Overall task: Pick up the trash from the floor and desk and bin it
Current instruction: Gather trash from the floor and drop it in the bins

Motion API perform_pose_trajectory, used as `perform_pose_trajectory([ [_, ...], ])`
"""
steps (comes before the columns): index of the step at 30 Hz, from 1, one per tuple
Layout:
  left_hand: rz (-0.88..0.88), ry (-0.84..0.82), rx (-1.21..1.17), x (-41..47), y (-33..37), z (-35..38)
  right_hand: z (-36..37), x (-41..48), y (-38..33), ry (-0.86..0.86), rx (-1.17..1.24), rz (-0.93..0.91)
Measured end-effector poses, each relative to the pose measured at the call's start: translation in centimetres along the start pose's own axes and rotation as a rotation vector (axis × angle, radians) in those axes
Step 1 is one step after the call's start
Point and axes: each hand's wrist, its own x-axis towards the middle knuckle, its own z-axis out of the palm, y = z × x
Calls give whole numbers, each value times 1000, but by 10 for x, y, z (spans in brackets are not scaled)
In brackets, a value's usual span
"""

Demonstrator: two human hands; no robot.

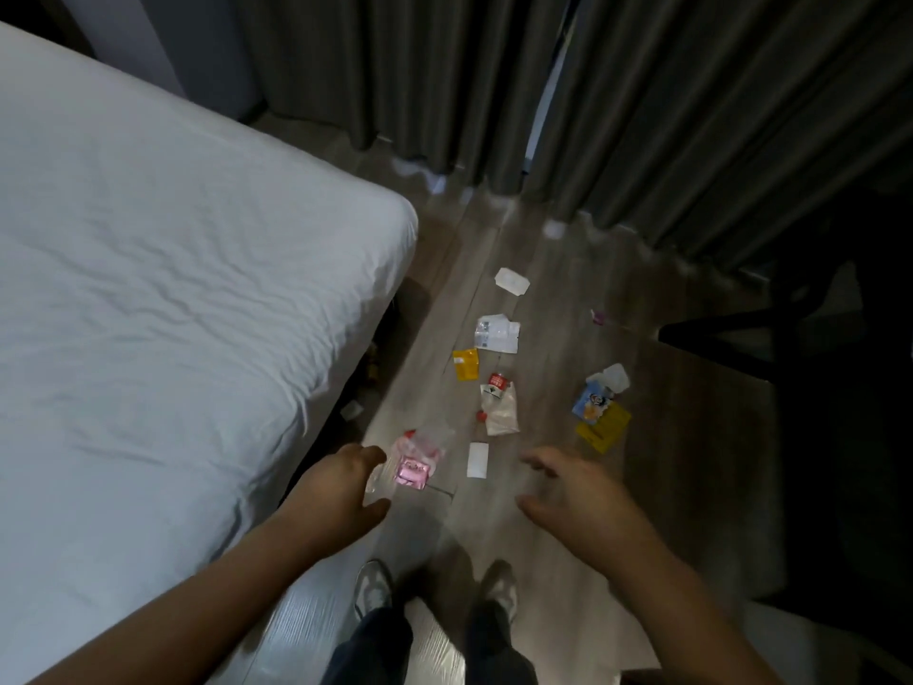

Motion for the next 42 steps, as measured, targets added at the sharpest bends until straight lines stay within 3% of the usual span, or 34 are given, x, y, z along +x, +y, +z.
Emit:
perform_pose_trajectory([
  [9, -148, -15, -1, 96, -43, 66, 57, 128, 54, -156, -52, -72],
  [16, -264, -38, -76, 178, -88, 189, 154, 215, 138, -203, -111, -213],
  [25, -384, -13, -151, 281, -184, 370, 321, 335, 238, -263, -186, -252],
  [34, -268, 169, -75, 377, -284, 502, 461, 454, 299, -253, -353, -406],
  [37, -228, 170, -51, 395, -305, 524, 476, 480, 307, -251, -443, -483],
  [42, -325, 163, 8, 393, -317, 535, 482, 473, 321, -242, -521, -508],
])
